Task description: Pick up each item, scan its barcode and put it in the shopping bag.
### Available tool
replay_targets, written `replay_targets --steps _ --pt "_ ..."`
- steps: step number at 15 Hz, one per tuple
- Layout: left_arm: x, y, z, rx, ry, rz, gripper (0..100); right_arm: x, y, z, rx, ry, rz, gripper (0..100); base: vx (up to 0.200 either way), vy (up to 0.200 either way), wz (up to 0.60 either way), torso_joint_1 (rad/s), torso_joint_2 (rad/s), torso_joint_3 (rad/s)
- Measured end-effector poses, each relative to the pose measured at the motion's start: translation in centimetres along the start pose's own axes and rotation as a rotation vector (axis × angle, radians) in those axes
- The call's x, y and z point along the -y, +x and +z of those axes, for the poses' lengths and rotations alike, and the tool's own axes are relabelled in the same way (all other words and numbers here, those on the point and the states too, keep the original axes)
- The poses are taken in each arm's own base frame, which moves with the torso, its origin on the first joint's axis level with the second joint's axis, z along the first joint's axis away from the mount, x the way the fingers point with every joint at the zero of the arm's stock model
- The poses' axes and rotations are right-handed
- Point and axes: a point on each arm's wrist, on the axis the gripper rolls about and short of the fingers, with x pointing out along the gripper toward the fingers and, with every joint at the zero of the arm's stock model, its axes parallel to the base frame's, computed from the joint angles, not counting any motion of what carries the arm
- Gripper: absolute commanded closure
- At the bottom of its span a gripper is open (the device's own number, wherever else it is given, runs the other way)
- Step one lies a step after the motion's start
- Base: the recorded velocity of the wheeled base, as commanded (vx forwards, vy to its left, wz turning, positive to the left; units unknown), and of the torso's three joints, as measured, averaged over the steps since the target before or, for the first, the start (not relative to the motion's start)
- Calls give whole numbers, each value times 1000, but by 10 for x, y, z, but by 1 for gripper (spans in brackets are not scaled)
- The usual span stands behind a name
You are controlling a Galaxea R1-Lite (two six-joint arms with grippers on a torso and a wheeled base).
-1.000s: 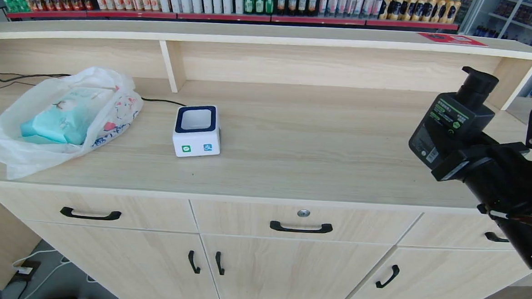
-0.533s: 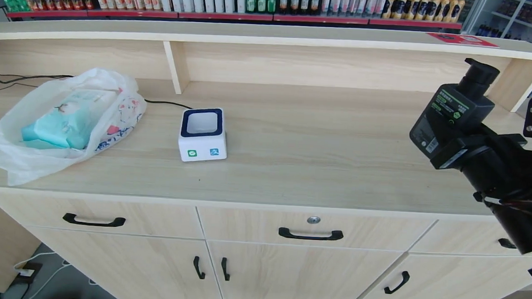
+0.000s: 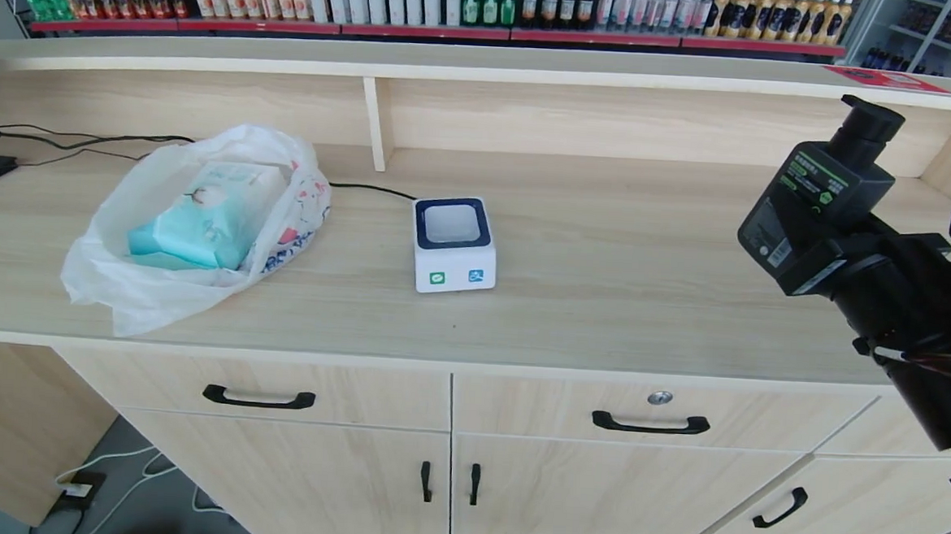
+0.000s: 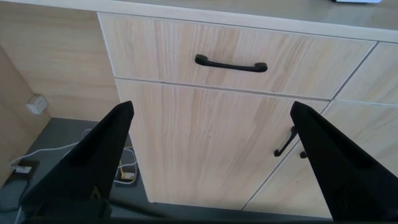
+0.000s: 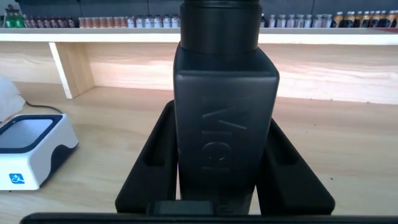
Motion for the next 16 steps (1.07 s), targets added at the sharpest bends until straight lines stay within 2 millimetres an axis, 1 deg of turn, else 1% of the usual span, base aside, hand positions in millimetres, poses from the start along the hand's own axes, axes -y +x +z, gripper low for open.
replay_targets --steps 9,14,16 --pt "0 0 0 -2 1 1 0 4 1 -1 -2 2 -15 100 0 200 0 6 3 1" --pt "0 0 0 -1 4 1 0 9 -2 -4 -19 9 -31 100 0 0 0 0 0 0" --pt "0 0 0 -2 2 1 0 11 -2 -4 -15 -3 -28 100 200 0 0 2 2 5"
